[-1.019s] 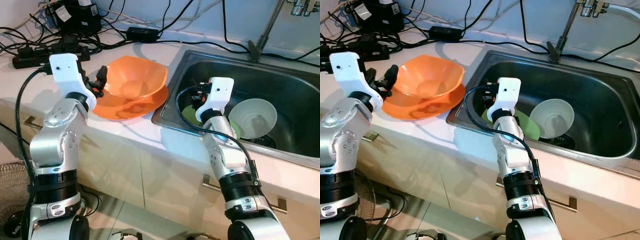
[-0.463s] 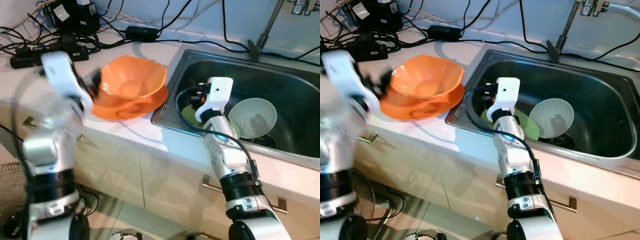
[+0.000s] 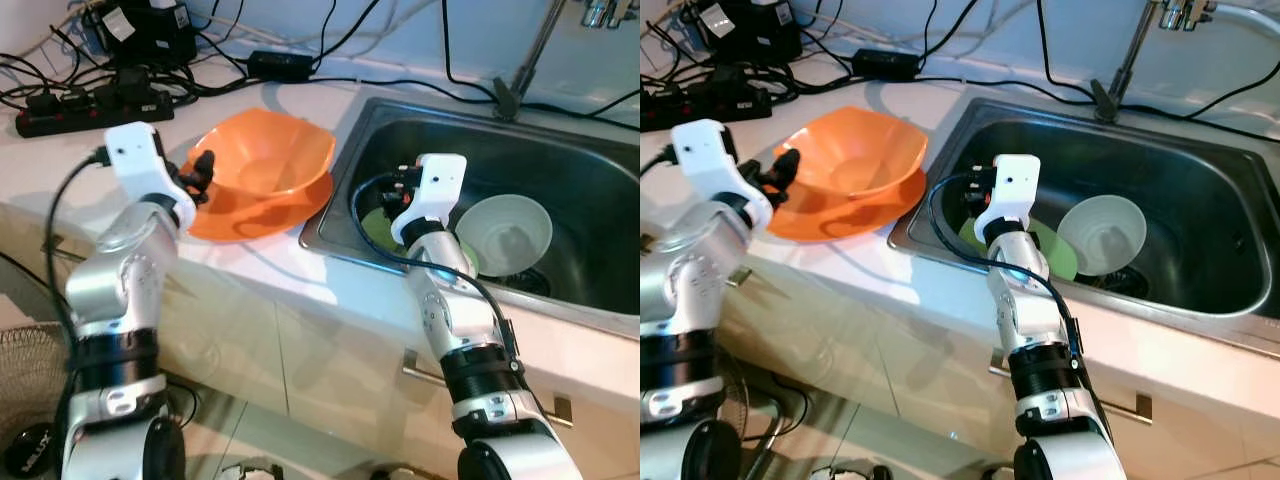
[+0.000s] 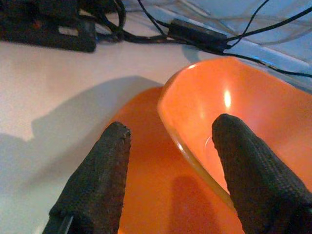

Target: Kitchen organization

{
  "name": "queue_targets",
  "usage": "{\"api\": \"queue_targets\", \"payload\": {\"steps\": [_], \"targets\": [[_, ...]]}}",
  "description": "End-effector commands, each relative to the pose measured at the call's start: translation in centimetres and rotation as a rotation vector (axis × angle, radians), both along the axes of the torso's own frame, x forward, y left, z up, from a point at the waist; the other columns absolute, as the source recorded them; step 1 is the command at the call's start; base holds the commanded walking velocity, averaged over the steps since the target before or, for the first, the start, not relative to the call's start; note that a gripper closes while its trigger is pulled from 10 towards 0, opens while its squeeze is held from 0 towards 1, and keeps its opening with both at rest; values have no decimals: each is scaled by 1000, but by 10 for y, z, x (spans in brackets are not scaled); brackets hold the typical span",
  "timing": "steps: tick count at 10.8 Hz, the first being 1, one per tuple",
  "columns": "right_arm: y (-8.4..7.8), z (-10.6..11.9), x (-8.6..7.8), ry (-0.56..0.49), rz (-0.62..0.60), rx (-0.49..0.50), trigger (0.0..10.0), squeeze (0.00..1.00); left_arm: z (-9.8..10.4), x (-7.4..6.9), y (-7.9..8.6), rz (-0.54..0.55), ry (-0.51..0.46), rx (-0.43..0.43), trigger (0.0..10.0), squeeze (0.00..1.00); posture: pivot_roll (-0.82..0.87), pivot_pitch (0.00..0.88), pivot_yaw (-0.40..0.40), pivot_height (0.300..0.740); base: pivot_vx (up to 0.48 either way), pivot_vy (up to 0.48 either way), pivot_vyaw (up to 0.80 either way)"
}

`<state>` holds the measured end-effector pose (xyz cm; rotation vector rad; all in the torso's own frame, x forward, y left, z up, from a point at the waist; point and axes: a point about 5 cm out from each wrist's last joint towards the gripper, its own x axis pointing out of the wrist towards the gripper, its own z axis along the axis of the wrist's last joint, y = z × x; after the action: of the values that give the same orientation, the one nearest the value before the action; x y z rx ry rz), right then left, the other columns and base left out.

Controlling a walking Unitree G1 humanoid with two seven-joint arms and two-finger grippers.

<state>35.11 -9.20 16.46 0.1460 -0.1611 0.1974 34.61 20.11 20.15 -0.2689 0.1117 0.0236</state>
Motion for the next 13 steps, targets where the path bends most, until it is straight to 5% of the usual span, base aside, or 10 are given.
{"api": "queue_targets", "payload": {"steps": [1,6,9,10,13], "targets": [[1,3,1,2,8,4,10000,0,-7,4,-4,-24,32,-44,10000,0,116,62,2,740,0,0,0],[-8,5,-1,-12,-31,-2,10000,0,-7,23,-32,-205,64,-324,10000,0,61,44,40,740,0,0,0],[-13,4,-2,-16,-60,-3,10000,0,-16,26,-46,-253,115,-333,10000,0,38,17,59,740,0,0,0],[-13,4,-2,-16,-61,-4,10000,0,-17,27,-46,-251,113,-339,0,0,38,17,59,740,0,0,0],[-10,5,0,-18,-47,-9,10000,0,-13,26,-45,-234,86,-334,0,0,50,0,53,740,0,0,0]]}}
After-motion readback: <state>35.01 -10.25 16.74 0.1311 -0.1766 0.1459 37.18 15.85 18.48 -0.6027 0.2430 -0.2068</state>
